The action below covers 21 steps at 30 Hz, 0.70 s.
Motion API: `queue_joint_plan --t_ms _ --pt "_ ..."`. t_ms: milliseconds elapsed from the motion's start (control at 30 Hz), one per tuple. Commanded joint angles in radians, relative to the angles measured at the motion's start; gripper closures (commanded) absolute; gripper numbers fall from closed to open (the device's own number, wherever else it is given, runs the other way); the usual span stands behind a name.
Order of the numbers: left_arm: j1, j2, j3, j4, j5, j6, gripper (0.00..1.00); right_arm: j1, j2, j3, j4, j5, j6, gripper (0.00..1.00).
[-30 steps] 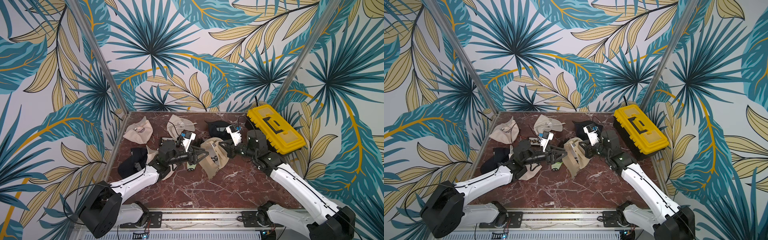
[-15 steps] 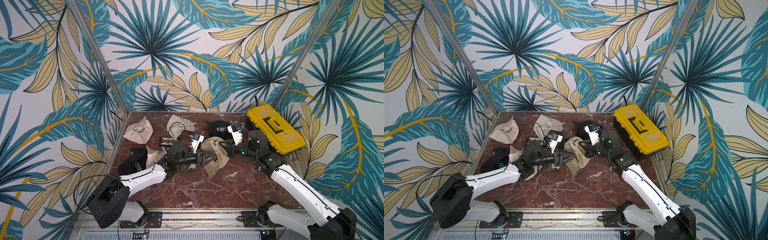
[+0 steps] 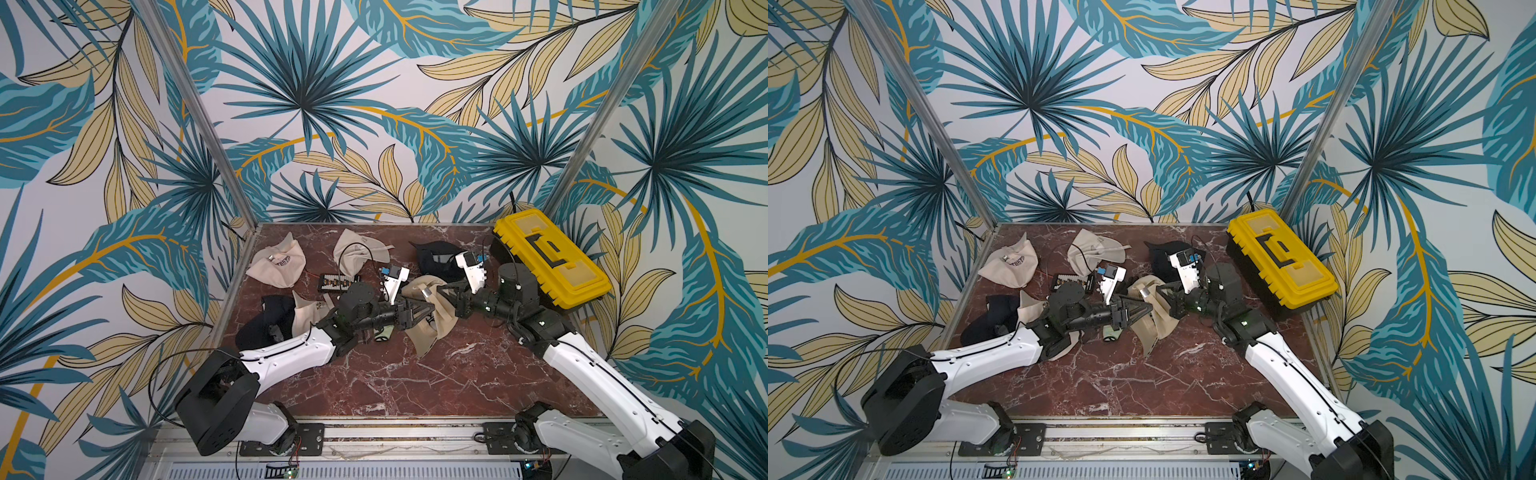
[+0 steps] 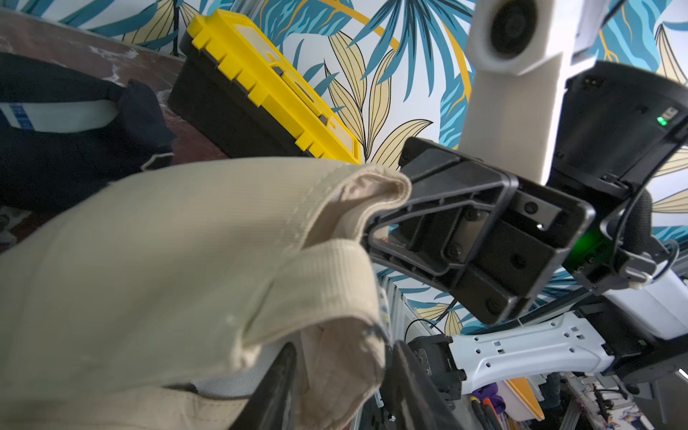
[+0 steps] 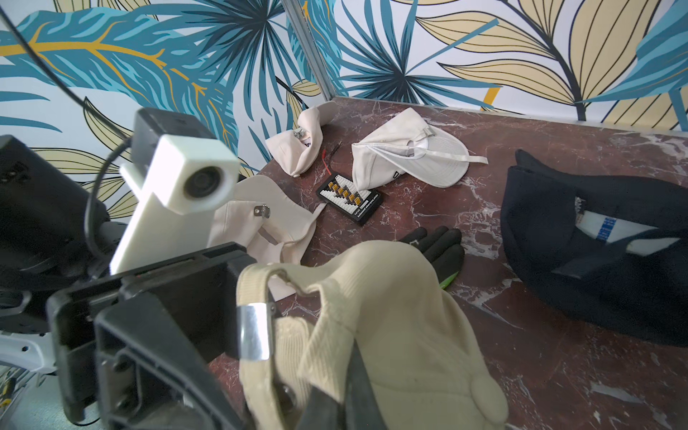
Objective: Open the adjustable buckle of the baseball cap
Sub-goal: Open the adjustable buckle on the baseball cap.
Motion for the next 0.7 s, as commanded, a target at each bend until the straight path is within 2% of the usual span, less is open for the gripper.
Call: queue_joint_plan --t_ms 0,233,667 --pt "-0.003 0.025 0.037 0.014 -0.005 0.025 0.66 0.002 -0.026 -0.021 0.057 -0.031 0.021 1.0" --pt "-0.003 0.019 0.028 0.014 -0.004 0.031 0.81 0.002 -0.025 -0.023 0.074 -0.049 0.033 1.0" --pt "-0.007 0.014 0.019 0.014 0.063 0.035 0.71 0.002 -0.014 -0.025 0.083 -0.028 0.033 1.0"
